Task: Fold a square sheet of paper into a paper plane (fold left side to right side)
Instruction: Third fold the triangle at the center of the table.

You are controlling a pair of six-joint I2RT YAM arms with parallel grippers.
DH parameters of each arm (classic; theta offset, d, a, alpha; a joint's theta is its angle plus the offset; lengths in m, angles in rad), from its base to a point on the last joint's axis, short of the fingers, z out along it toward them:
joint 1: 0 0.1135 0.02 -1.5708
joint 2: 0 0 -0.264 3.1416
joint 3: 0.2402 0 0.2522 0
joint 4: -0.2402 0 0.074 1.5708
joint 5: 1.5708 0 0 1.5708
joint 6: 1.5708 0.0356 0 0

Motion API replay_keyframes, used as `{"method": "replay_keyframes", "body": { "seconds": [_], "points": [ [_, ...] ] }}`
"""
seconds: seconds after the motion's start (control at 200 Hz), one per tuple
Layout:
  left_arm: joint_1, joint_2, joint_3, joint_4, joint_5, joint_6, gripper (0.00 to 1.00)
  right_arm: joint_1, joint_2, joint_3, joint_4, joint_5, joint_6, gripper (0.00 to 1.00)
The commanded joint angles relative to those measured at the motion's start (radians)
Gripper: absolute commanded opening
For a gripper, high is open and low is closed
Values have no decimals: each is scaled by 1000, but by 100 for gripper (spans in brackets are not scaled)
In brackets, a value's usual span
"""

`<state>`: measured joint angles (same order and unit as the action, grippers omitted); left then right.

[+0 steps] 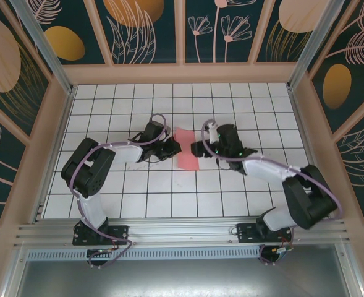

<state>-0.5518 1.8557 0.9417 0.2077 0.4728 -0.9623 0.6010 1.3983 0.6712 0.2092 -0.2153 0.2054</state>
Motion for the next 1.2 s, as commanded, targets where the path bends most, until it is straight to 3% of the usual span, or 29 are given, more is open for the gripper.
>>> {"method": "replay_keyframes", "body": {
  "seconds": [0.0,0.14,0.275,0.711,0.906,1.196],
  "points": [
    [-2,-31,-16,43,28,-26,6,124,-71,-102,64,152,-78,76],
    [-2,-32,-17,41,32,-28,6,275,-95,-162,83,299,-112,83],
    [-1,-32,-18,42,35,-27,6,365,-17,-132,83,419,-169,87],
    [-1,-34,-16,41,41,-27,6,395,209,18,126,547,-344,87],
    [-1,-32,-13,39,42,-26,7,396,224,46,136,545,-367,67],
    [-1,-24,-13,18,19,-7,15,393,190,46,84,492,-366,21]
  ]
}}
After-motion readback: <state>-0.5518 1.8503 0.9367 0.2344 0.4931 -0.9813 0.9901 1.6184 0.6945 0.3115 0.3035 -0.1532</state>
